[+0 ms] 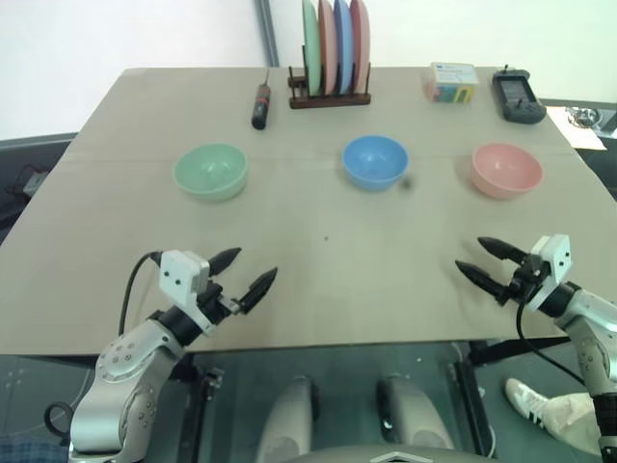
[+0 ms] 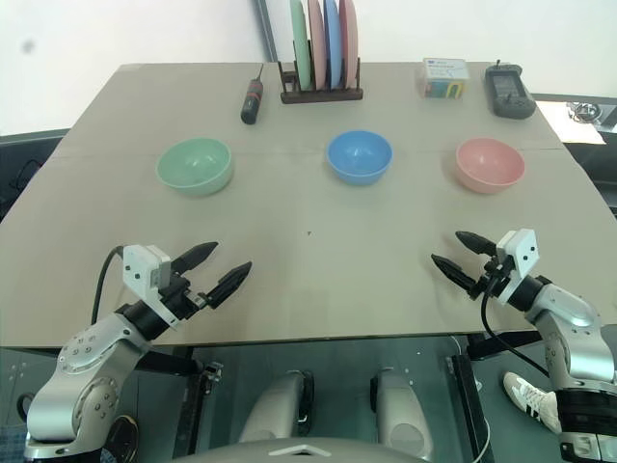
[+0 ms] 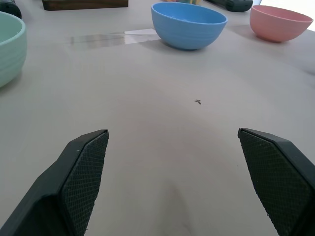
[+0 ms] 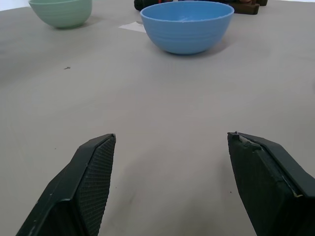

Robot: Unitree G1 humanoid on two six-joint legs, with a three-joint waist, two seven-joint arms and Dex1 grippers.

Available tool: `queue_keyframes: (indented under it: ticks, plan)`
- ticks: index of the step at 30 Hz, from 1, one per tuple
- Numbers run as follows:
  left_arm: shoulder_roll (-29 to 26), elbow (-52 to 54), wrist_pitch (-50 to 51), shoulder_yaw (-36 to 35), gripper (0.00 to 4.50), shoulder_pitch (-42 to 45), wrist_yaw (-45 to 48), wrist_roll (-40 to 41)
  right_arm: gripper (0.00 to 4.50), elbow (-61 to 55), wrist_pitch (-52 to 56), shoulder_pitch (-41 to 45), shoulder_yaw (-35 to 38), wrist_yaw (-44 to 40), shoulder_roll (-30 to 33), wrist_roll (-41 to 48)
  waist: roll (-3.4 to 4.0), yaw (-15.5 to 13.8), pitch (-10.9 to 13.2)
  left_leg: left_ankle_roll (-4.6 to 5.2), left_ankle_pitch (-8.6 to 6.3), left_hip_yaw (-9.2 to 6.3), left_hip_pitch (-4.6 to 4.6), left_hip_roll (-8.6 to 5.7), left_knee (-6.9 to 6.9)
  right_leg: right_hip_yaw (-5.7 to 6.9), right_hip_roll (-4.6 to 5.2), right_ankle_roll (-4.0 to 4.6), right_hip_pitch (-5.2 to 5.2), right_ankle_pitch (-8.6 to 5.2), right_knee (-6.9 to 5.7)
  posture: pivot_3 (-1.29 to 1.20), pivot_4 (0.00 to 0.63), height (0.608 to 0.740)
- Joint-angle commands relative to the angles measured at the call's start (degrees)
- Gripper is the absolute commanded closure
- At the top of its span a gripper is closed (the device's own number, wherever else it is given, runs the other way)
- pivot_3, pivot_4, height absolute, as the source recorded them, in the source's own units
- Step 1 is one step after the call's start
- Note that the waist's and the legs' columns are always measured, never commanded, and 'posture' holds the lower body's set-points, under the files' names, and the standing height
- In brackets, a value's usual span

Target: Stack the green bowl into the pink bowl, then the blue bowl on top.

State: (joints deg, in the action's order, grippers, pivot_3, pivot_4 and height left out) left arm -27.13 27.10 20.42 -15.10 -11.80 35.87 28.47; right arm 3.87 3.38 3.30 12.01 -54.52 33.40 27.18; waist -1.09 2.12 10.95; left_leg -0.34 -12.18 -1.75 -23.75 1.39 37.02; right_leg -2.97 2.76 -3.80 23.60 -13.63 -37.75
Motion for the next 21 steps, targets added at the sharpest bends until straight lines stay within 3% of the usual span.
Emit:
queue_keyframes:
  ticks: [1,21]
  plan:
    - [-0.51,2.37,-0.81,-0.52,0.0,0.07,0.33,0.99,0.7,-0.19,-1.52,1.06,1.28,-0.34,0.71,-0.21,0.0,0.0,0.0,0.0,0.0,0.0,0.0,0.0,0.0,0.0,0.0,0.0,0.0,0.0,0.0,0.0,0.15,0.74]
    - [0.31,2.82,-0.91,1.41,0.0,-0.78,0.8,1.9,0.7,-0.44,1.6,5.43,-0.61,0.89,3.45,-4.58,0.0,0.03,0.0,0.0,0.0,0.02,0.0,0.0,0.03,-0.02,0.0,0.02,0.0,0.02,-0.02,0.0,0.15,0.74]
